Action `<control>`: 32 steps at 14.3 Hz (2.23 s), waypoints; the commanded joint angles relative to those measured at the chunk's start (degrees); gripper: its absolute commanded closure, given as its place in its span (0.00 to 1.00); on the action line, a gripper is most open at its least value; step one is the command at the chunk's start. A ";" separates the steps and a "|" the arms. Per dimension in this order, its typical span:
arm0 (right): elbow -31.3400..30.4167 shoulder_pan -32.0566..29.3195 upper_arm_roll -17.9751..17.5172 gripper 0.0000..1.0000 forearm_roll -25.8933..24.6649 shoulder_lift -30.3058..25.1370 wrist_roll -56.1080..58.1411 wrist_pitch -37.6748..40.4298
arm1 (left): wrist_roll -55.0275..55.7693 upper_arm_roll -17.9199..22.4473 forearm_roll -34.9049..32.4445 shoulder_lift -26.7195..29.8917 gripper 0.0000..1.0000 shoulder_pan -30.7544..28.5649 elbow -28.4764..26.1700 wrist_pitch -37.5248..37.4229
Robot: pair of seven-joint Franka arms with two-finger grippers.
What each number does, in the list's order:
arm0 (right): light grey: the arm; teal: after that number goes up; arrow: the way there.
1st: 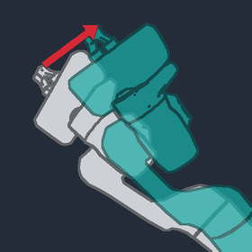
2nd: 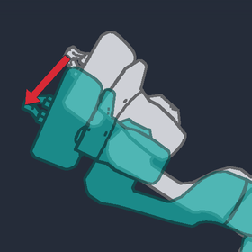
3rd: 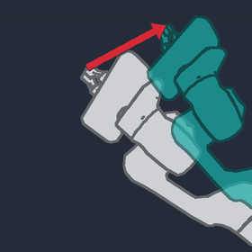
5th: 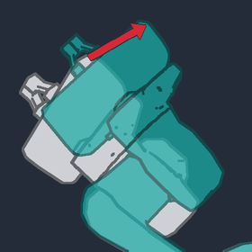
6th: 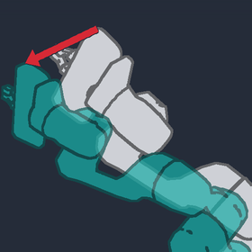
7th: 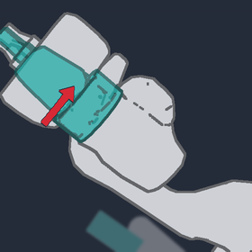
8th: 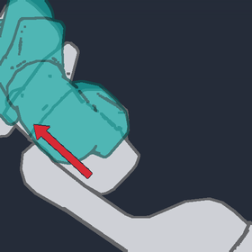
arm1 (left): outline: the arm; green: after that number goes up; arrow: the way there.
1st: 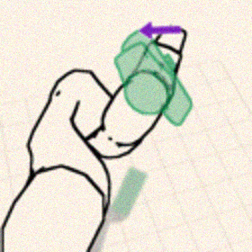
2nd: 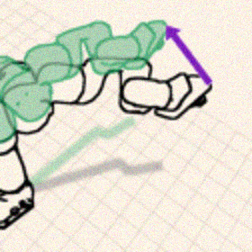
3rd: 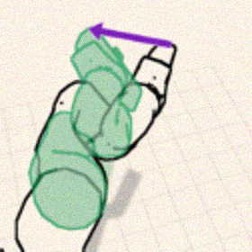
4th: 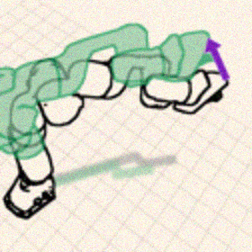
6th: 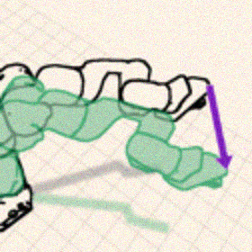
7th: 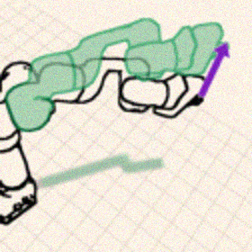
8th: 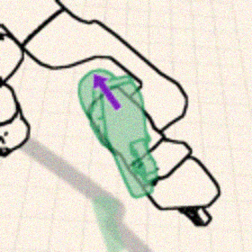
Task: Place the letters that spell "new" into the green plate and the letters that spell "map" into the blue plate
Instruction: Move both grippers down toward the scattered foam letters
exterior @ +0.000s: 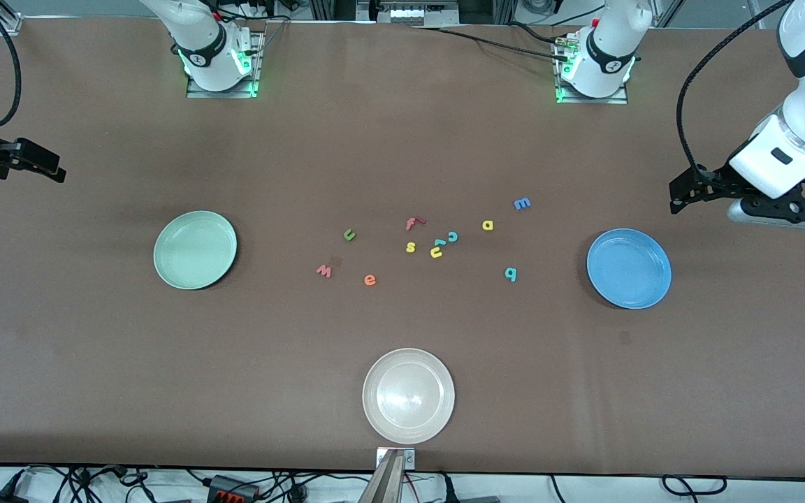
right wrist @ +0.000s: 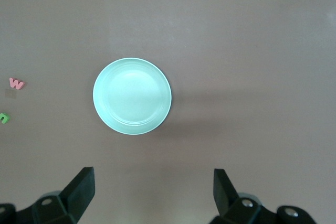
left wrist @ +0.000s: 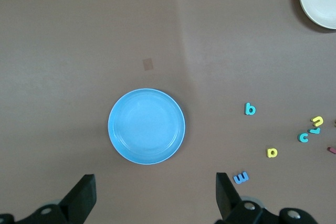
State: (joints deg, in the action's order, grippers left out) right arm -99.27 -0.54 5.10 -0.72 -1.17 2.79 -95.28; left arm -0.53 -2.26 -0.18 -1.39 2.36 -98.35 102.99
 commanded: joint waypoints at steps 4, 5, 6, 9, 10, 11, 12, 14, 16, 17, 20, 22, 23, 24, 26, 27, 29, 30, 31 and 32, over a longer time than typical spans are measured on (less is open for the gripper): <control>-1.02 0.01 0.09 0.00 -0.07 -0.85 0.46 -0.43 | 0.18 0.06 0.26 -0.90 0.00 0.36 1.76 -0.60; -1.02 0.01 0.09 0.00 -0.07 -0.85 0.46 -0.17 | 0.18 0.06 0.26 -0.90 0.00 0.36 1.76 -0.69; -1.10 0.19 0.09 0.00 -0.07 -0.93 0.46 0.01 | 0.18 0.15 0.26 -0.90 0.00 0.36 1.76 -0.60; -0.93 0.37 0.00 0.00 -0.16 -0.93 0.55 1.84 | 0.18 0.15 0.26 -0.90 0.00 0.36 1.76 -0.60; -0.93 0.45 -0.09 0.00 -0.16 -1.11 0.55 2.12 | 0.18 0.15 0.26 -0.90 0.00 0.36 1.76 -0.60; -0.76 0.45 -0.26 0.00 -0.07 -1.11 0.55 2.12 | 0.18 0.15 0.26 -0.90 0.00 0.36 1.76 -0.69; -0.58 0.72 -0.26 0.00 0.02 -1.11 0.55 2.12 | 0.18 0.15 0.26 -0.90 0.00 0.36 1.76 -0.69; -0.67 1.07 -0.26 0.00 0.11 -1.11 0.55 2.29 | 0.18 0.15 0.26 -0.90 0.00 0.36 1.76 -0.69; -0.75 2.29 -0.35 0.00 0.37 0.11 0.46 2.12 | 0.18 0.15 0.26 -0.90 0.00 0.36 1.76 -0.69; -0.93 4.82 -0.35 0.00 0.98 2.03 0.46 2.12 | 0.18 0.15 0.26 -0.90 0.00 0.36 1.76 -0.69; -0.67 13.96 -0.26 0.00 1.43 8.54 -0.50 -4.00 | 0.26 0.06 0.26 -0.90 0.00 0.36 1.76 -0.69; -0.58 17.84 -0.26 0.00 2.21 12.14 -3.38 -8.14 | 0.00 0.15 0.18 -2.21 0.00 0.45 2.02 -0.69; -0.58 19.86 -0.26 0.00 2.22 14.42 -6.89 -10.51 | -0.26 0.15 0.18 -4.31 0.00 0.54 1.93 -1.21; -0.49 21.62 -0.26 0.00 2.13 16.27 -8.40 -12.37 | -0.44 0.06 0.18 -5.55 0.00 0.45 1.93 -2.44; 0.38 24.08 -0.35 0.00 1.95 20.57 -7.63 -14.66 | -0.44 -0.20 0.18 -8.01 0.00 2.02 1.93 -4.03; 1.69 25.40 -0.26 0.00 1.87 23.64 -6.76 -15.28 | -0.09 -0.20 0.18 -8.71 0.00 3.17 1.41 -4.29; 3.02 27.60 -0.35 0.00 2.04 27.35 -0.19 -17.29 | 0.09 -0.20 0.18 -11.96 0.00 6.24 1.14 -5.17; 3.55 28.57 -0.35 0.00 2.04 29.11 3.32 -18.96 | 0.09 -0.20 0.09 -12.93 0.00 7.82 1.14 -4.48; 3.64 29.01 -0.35 0.00 2.13 30.43 7.97 -20.80 | 0.09 -0.20 0.09 -14.59 0.00 9.23 1.05 -2.82; 3.64 29.37 -0.79 0.00 2.13 31.31 11.76 -21.78 | 0.18 -0.20 0.09 -16.44 0.00 10.37 0.79 0.33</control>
State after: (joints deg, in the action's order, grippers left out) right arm -97.84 27.88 4.12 0.66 27.50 6.80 -115.86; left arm -0.44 -2.84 -0.10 -14.81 10.44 -98.52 100.59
